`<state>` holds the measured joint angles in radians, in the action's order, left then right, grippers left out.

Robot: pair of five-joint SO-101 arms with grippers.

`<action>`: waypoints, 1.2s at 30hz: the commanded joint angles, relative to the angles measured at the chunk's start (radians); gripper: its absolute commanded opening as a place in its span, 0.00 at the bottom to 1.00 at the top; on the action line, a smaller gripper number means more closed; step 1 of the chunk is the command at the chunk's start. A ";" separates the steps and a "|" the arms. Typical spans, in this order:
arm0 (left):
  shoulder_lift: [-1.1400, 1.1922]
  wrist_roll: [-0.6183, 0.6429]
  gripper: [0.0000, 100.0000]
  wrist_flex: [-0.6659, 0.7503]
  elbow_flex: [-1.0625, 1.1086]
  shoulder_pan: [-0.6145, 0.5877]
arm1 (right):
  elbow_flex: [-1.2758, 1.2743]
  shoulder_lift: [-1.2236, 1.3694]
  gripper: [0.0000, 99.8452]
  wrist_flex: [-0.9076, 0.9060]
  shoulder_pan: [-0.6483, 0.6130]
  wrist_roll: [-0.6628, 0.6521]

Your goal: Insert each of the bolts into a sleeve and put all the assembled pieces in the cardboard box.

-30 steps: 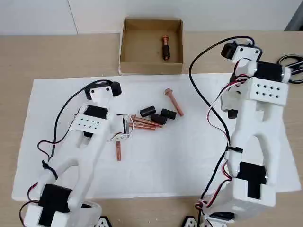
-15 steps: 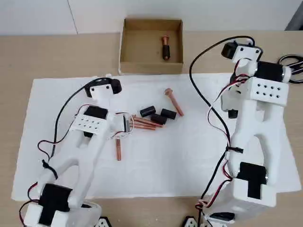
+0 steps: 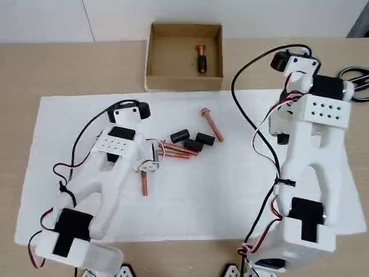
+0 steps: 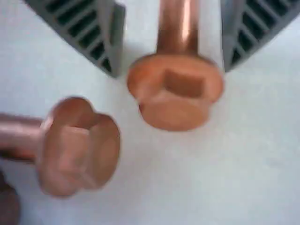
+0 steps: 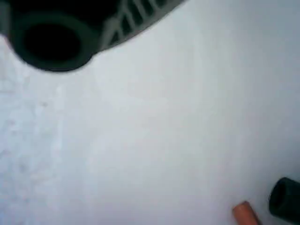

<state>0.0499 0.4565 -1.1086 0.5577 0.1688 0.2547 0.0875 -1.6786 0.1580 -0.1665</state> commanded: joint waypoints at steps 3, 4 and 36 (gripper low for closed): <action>0.029 0.009 0.07 0.015 -0.028 -0.006 | 0.006 -0.065 0.02 -0.012 0.005 0.011; 0.029 0.009 0.05 0.015 -0.028 -0.006 | 0.006 -0.065 0.02 -0.012 0.005 0.011; 0.018 -0.040 0.01 -0.574 -0.670 0.003 | 0.031 -0.507 0.02 -0.045 -0.104 0.009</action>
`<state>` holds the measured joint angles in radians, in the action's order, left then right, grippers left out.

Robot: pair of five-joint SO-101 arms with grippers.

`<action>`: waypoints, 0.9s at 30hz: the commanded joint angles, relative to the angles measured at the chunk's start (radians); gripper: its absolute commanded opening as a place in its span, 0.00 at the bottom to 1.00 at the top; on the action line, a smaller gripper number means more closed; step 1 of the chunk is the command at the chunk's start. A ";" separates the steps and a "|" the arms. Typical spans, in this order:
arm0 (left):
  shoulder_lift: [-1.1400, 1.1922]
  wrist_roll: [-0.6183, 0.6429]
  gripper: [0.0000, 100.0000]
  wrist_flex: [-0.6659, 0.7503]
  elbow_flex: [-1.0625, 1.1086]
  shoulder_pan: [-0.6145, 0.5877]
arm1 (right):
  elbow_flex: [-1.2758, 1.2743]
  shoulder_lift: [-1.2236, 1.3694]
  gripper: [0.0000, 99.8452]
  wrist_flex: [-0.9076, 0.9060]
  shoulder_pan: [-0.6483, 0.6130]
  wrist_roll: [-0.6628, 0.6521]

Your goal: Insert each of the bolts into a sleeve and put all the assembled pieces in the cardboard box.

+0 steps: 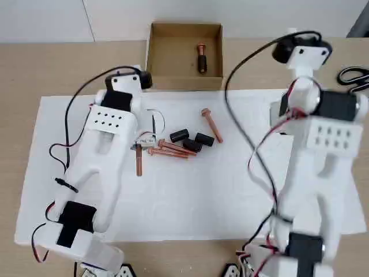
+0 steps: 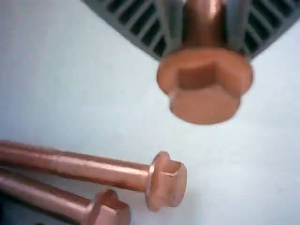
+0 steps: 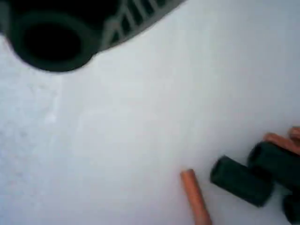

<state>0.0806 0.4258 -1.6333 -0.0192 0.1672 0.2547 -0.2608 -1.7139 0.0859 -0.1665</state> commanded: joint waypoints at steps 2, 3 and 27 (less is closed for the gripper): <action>-0.012 -0.009 0.01 -0.081 -0.131 0.005 | 0.017 -0.245 0.02 -0.010 -0.050 0.009; -0.012 -0.009 0.01 -0.098 -0.151 0.005 | 0.005 -0.289 0.02 -0.010 -0.058 0.006; -0.385 0.034 0.01 -0.003 -0.096 0.075 | -1.074 -1.081 0.02 0.549 -0.064 0.011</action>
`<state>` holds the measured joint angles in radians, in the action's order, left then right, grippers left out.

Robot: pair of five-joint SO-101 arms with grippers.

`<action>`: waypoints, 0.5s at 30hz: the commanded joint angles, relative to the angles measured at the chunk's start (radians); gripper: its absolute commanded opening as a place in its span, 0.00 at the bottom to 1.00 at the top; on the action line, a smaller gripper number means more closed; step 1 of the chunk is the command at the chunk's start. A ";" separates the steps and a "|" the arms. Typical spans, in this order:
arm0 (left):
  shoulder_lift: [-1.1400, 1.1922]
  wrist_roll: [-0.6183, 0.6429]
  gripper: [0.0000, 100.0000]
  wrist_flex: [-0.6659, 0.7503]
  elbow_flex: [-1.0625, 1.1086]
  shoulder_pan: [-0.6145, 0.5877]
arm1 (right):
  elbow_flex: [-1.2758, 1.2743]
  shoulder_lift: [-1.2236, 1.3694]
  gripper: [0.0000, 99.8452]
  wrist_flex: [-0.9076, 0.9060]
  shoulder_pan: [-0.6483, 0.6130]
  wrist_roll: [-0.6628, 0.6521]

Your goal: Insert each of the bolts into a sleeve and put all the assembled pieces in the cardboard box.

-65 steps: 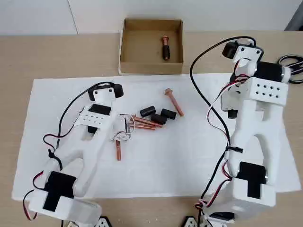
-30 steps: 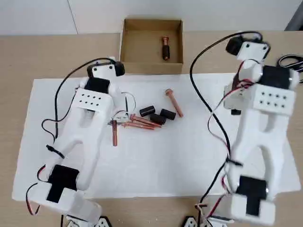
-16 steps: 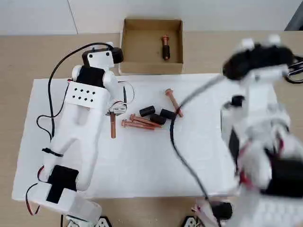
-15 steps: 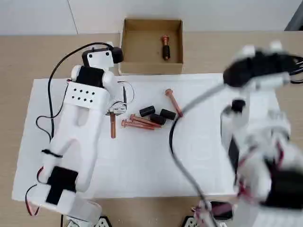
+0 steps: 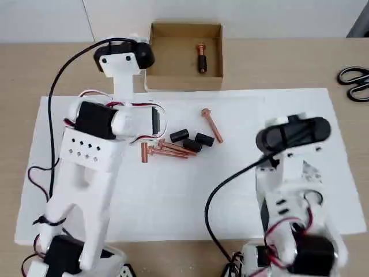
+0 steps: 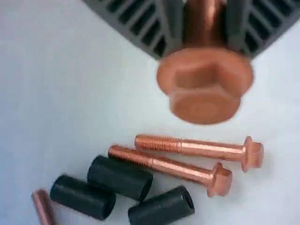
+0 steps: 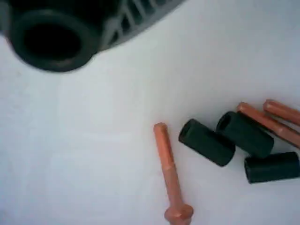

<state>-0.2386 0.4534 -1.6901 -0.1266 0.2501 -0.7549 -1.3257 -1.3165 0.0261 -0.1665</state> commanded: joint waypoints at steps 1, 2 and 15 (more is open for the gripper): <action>-0.078 0.006 0.01 0.068 0.024 -0.011 | -0.097 -0.016 0.02 0.188 -0.004 0.011; -0.087 0.009 0.01 0.083 0.038 -0.012 | -0.127 -0.016 0.02 0.220 -0.005 0.012; -0.198 0.006 0.01 0.336 0.262 -0.008 | -0.192 -0.018 0.02 0.265 -0.242 0.290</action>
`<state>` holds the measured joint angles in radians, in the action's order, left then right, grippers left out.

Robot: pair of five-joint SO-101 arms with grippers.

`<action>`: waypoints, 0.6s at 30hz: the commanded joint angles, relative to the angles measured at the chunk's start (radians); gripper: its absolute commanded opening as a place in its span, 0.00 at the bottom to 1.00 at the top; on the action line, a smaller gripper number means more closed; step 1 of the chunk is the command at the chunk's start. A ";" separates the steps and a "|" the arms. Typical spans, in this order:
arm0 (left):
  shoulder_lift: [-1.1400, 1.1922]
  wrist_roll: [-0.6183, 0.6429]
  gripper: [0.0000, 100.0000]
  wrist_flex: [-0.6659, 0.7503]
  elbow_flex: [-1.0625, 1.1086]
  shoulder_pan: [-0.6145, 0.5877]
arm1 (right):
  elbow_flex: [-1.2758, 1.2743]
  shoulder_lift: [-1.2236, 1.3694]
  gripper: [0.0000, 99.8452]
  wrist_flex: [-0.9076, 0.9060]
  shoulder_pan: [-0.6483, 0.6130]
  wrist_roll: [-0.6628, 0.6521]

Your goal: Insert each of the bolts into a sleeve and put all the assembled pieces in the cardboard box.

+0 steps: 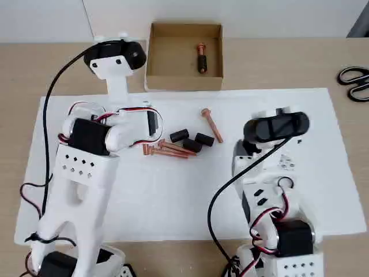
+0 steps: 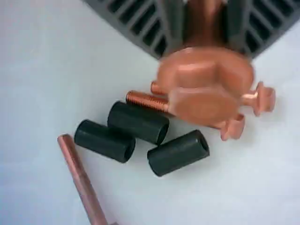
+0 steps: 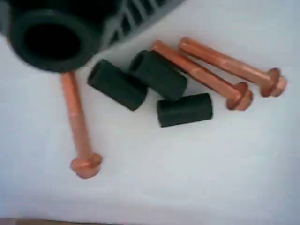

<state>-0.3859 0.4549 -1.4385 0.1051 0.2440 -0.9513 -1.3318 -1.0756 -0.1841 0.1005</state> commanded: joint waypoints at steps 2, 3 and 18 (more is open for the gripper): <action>-0.051 0.003 0.01 0.126 0.058 -0.002 | 0.005 -0.010 0.02 0.024 -0.047 0.020; -0.051 0.003 0.01 0.143 0.064 -0.002 | 0.005 -0.010 0.02 0.025 -0.059 0.008; -0.051 -0.020 0.01 0.299 0.077 0.184 | -0.354 -0.010 0.02 0.550 -0.205 -0.120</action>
<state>-0.3920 0.4457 -1.2083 0.1818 0.3928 -1.2244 -1.3334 -0.6813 -0.3713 -0.0084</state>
